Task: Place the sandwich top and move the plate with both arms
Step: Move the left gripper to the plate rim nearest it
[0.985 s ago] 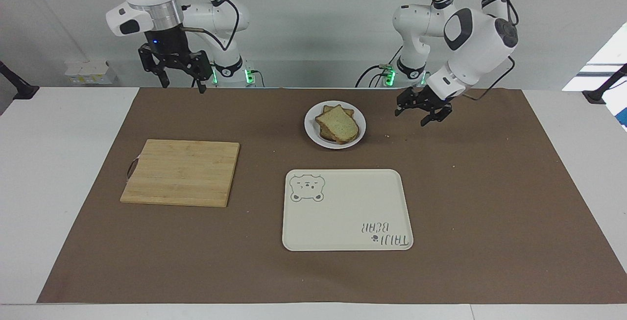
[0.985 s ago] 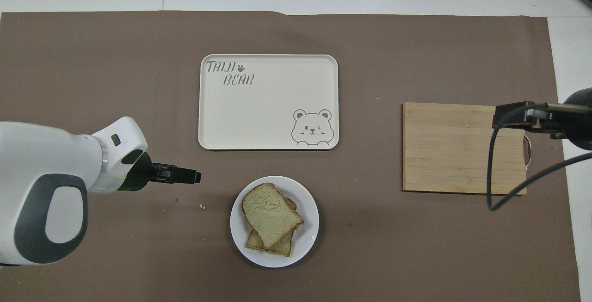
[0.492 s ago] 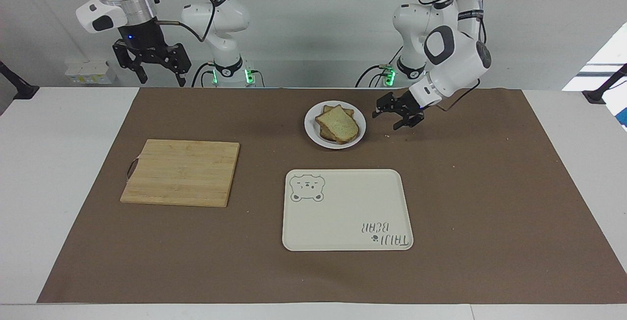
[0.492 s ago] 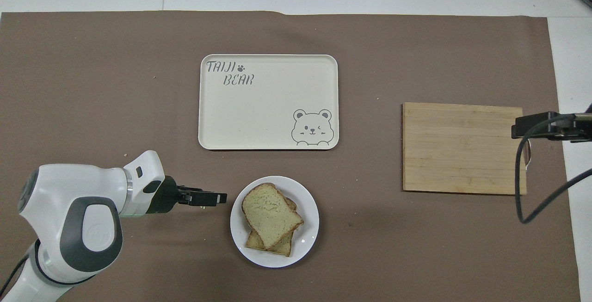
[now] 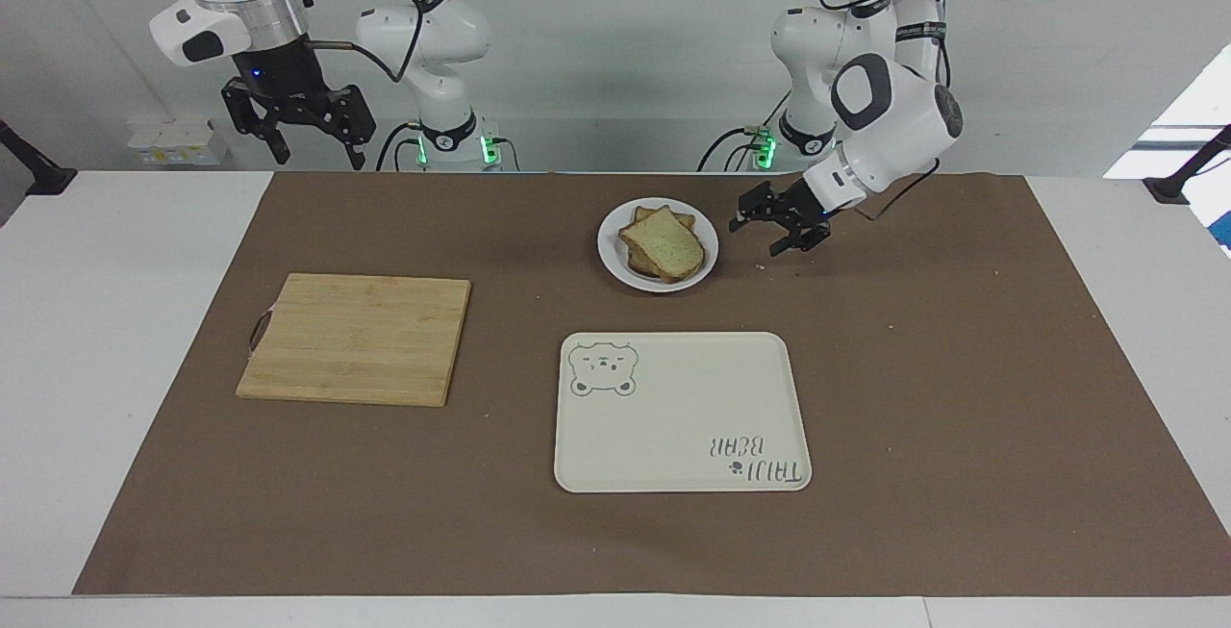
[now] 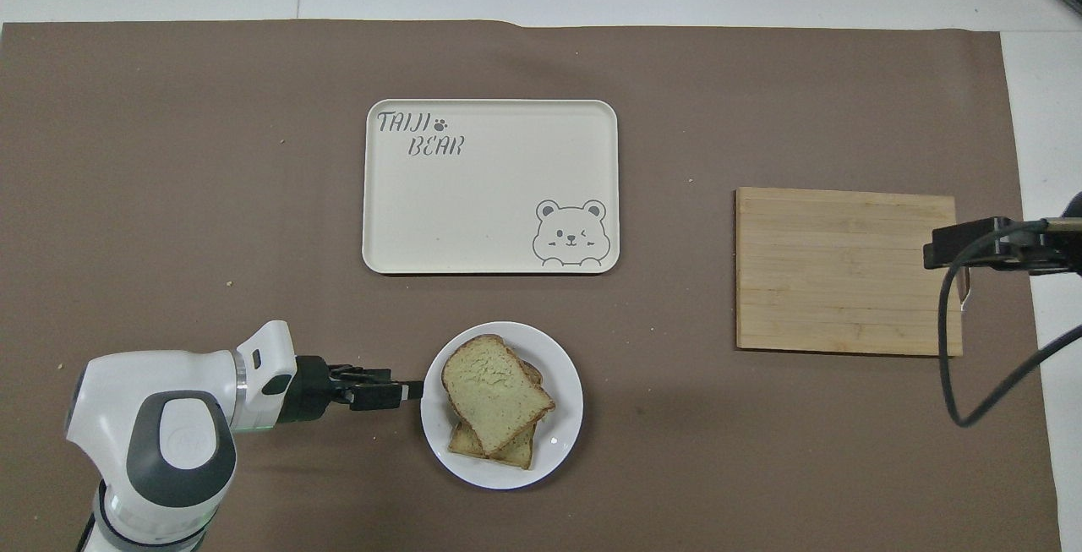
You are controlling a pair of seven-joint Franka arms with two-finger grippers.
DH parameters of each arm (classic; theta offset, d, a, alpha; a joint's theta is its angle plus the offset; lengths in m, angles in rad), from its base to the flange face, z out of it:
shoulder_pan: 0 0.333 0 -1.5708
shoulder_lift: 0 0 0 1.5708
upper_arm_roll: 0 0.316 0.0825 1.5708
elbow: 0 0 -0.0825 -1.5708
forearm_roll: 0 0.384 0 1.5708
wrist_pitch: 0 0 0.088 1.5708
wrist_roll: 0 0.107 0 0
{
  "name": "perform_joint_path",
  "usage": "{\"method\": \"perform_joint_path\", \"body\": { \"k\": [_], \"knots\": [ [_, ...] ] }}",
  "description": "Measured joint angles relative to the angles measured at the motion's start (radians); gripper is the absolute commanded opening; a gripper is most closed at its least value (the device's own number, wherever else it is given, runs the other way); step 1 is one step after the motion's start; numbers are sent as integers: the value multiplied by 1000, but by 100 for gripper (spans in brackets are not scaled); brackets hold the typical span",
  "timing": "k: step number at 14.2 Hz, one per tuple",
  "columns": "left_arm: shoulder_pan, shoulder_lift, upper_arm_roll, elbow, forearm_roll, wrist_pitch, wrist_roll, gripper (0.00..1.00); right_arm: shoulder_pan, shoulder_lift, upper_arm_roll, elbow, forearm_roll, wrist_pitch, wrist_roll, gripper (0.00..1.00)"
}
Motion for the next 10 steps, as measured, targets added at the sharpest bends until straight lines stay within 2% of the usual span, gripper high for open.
{"method": "perform_joint_path", "body": {
  "k": [2,4,7,10],
  "knots": [
    [0,5,0,-19,-44,0,38,81,-4,0,-16,12,-5,-1,-72,100],
    [0,18,0,-29,-89,0,76,69,-14,0,-29,15,-24,-8,-112,100],
    [0,84,0,-45,-197,-9,202,66,-14,-2,-32,30,-33,-14,-120,100],
    [1,125,7,-44,-236,-25,257,65,-13,-4,-31,32,-33,-20,-120,100]
  ]
}}
